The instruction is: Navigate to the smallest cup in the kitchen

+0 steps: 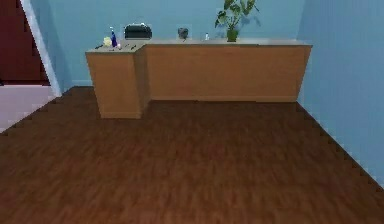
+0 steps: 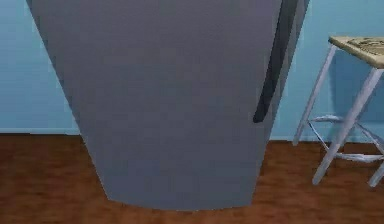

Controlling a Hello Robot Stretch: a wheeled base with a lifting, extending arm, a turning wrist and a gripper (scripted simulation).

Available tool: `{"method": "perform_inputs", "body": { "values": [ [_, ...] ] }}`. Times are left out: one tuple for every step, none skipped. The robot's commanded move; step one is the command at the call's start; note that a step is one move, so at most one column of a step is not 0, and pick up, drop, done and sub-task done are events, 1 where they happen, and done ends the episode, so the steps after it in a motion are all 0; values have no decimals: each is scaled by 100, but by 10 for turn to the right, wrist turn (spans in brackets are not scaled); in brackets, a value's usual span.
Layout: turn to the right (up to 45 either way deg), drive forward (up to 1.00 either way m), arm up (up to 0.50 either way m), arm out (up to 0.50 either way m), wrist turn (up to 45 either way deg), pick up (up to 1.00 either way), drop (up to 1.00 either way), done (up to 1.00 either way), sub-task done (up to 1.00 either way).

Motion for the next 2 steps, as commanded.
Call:
{"method": "perform_inputs", "body": {
  "values": [
    [90, 0, 0, 0, 0, 0, 0, 0, 0],
    [0, 100, 0, 0, 0, 0, 0, 0, 0]
  ]
}}
